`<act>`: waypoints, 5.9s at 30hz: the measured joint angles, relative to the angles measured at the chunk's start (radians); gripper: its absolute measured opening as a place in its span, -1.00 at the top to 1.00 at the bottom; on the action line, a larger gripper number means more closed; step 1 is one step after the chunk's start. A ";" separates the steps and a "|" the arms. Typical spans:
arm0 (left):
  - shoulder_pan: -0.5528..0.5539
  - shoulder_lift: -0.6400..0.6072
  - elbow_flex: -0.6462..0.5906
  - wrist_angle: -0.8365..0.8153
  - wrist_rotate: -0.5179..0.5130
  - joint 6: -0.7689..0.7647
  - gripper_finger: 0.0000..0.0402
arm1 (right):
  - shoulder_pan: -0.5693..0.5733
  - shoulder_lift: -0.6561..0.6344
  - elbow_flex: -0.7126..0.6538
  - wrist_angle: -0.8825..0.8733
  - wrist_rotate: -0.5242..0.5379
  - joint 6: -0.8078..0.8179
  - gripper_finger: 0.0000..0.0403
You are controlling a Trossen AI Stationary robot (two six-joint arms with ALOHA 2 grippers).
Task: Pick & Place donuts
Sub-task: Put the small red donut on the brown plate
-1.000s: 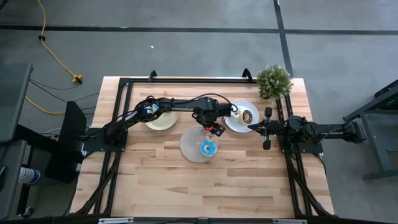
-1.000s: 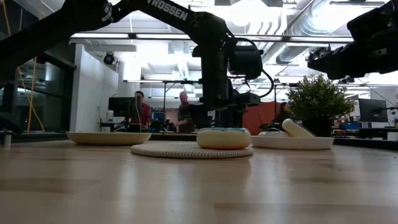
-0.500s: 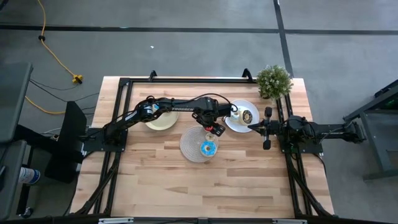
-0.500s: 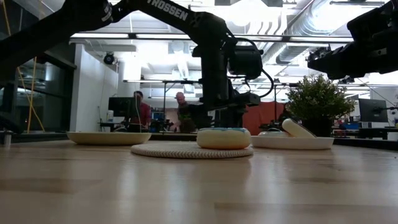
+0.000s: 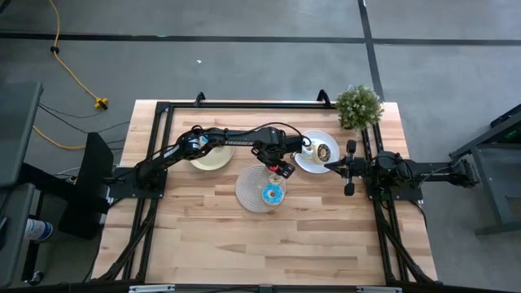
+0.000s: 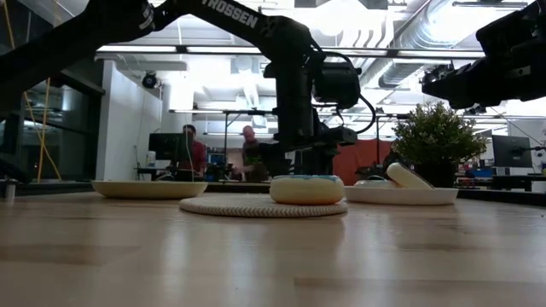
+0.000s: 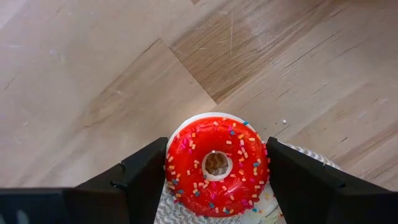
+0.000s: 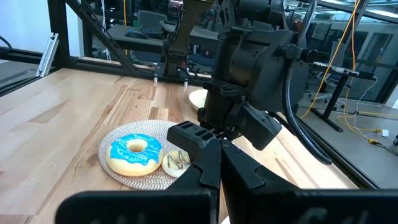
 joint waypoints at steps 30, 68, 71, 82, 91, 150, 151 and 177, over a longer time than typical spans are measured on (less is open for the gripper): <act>0.000 0.000 0.000 0.000 -0.019 0.003 -0.25 | 0.000 0.000 0.000 0.000 0.000 0.000 1.00; 0.008 -0.008 0.000 0.000 -0.040 0.026 0.04 | 0.000 0.000 0.000 0.000 0.000 0.000 1.00; 0.008 -0.008 0.000 0.000 -0.038 0.026 0.11 | 0.000 0.000 0.000 0.000 0.000 0.000 1.00; 0.013 -0.028 0.001 0.000 -0.039 0.048 0.13 | 0.000 0.000 0.000 0.000 0.000 0.000 1.00; 0.043 -0.111 0.002 -0.047 -0.081 0.053 0.13 | 0.000 -0.001 0.000 0.000 0.000 0.000 1.00; 0.290 -0.873 -0.993 0.143 -0.014 0.255 0.13 | 0.000 0.026 0.000 0.000 0.000 0.000 1.00; 0.295 -0.873 -1.003 0.145 -0.014 0.255 0.13 | 0.000 0.026 0.000 0.000 0.000 0.000 1.00; 0.416 -0.905 -1.196 0.331 0.017 0.288 0.13 | 0.000 0.026 0.000 0.000 0.000 0.000 1.00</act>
